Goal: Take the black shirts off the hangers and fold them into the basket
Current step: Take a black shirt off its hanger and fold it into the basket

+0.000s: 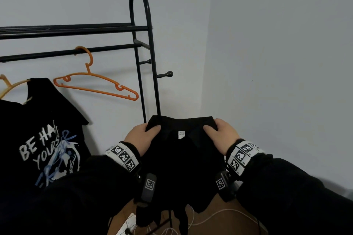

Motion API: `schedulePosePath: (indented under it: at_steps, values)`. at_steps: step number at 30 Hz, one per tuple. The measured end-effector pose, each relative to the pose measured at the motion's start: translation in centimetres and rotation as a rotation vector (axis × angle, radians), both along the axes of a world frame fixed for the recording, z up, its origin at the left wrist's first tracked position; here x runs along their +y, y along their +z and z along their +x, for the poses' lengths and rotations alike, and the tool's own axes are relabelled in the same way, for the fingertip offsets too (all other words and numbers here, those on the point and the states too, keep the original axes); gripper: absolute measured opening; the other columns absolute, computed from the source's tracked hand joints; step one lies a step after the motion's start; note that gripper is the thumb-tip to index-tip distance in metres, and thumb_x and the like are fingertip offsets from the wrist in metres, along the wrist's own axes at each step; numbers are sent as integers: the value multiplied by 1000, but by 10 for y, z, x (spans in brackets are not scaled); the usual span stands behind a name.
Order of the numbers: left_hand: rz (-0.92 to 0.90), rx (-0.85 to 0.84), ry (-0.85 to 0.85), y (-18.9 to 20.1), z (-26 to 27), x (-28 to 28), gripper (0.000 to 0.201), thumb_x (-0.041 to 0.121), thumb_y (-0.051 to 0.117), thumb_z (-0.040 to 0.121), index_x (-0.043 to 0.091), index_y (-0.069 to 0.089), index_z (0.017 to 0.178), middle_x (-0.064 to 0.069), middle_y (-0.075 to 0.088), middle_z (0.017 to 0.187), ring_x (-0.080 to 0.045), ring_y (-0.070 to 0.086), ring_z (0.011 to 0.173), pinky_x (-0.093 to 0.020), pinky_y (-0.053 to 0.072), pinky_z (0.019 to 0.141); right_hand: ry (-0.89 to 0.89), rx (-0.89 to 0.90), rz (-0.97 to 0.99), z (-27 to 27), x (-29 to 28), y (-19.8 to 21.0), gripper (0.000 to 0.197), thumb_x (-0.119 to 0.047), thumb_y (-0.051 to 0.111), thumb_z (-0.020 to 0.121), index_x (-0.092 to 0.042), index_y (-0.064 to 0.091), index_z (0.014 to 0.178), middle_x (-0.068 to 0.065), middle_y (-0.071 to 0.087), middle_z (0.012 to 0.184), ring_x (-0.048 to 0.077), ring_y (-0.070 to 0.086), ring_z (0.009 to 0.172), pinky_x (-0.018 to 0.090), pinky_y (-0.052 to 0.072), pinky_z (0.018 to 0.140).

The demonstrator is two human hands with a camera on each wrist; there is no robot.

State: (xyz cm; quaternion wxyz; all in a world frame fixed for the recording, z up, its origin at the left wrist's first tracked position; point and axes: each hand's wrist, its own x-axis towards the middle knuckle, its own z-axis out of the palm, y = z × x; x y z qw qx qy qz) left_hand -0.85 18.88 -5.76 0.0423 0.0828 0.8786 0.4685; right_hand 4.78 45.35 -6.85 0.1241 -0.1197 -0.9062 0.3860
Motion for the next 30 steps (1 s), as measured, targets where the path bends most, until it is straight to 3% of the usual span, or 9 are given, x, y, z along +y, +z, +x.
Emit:
schedulePosePath:
  at_steps: [3, 7, 11, 16, 20, 23, 26, 30]
  values:
    - [38, -14, 42, -8, 0, 11, 35, 47, 57, 92, 15, 69, 97, -2, 72, 89, -21, 68, 87, -32, 52, 78, -79, 26, -50, -1, 0, -2, 26, -37, 56, 91, -17, 51, 75, 0, 58, 70, 20, 56, 67, 30, 38, 57]
    - [41, 25, 47, -14, 1, 27, 33, 47, 61, 89, 15, 67, 93, -1, 71, 86, -20, 68, 82, -30, 52, 72, -143, 25, -38, -1, 3, -7, 27, -41, 50, 93, -16, 50, 81, 1, 60, 73, 21, 58, 69, 32, 41, 60]
    - [-140, 73, -61, -14, 0, 31, 23, 50, 67, 83, 27, 64, 84, 5, 69, 81, -13, 66, 77, -29, 51, 70, -101, 70, -27, 9, 16, -10, 33, -47, 48, 97, -16, 47, 86, 2, 59, 71, 24, 59, 69, 36, 46, 64]
    - [-319, 101, -176, -12, -8, 29, 33, 59, 64, 81, 27, 64, 87, 6, 69, 81, -10, 65, 78, -31, 53, 73, 53, -18, 301, 25, 43, -15, 29, -52, 47, 97, -24, 40, 92, -2, 58, 70, 26, 57, 69, 35, 47, 65]
    - [-454, 26, -337, -13, -7, 40, 34, 59, 60, 85, 27, 65, 94, 9, 67, 86, -7, 64, 82, -27, 49, 73, -25, -65, 364, 25, 50, -18, 35, -57, 44, 96, -22, 41, 92, 1, 61, 74, 31, 59, 73, 37, 50, 67]
    - [-356, -52, -246, -22, -6, 55, 38, 57, 58, 88, 21, 68, 90, 1, 71, 86, -15, 67, 82, -32, 54, 79, -140, -79, 220, 22, 46, -22, 35, -55, 47, 95, -20, 45, 91, 3, 62, 75, 30, 61, 75, 35, 48, 67]
    - [-148, -134, -114, -30, 3, 76, 40, 55, 60, 88, 17, 71, 90, -3, 74, 87, -22, 70, 84, -35, 55, 84, -229, -63, -19, 20, 35, -25, 31, -44, 50, 96, -15, 48, 87, 1, 60, 74, 21, 57, 68, 33, 43, 63]
    - [114, -158, -30, -32, 25, 108, 31, 52, 61, 89, 21, 68, 85, 1, 72, 83, -16, 68, 77, -28, 51, 72, -255, 17, -339, 21, 24, -25, 28, -37, 57, 89, -8, 56, 90, 4, 64, 78, 25, 64, 73, 36, 50, 66]
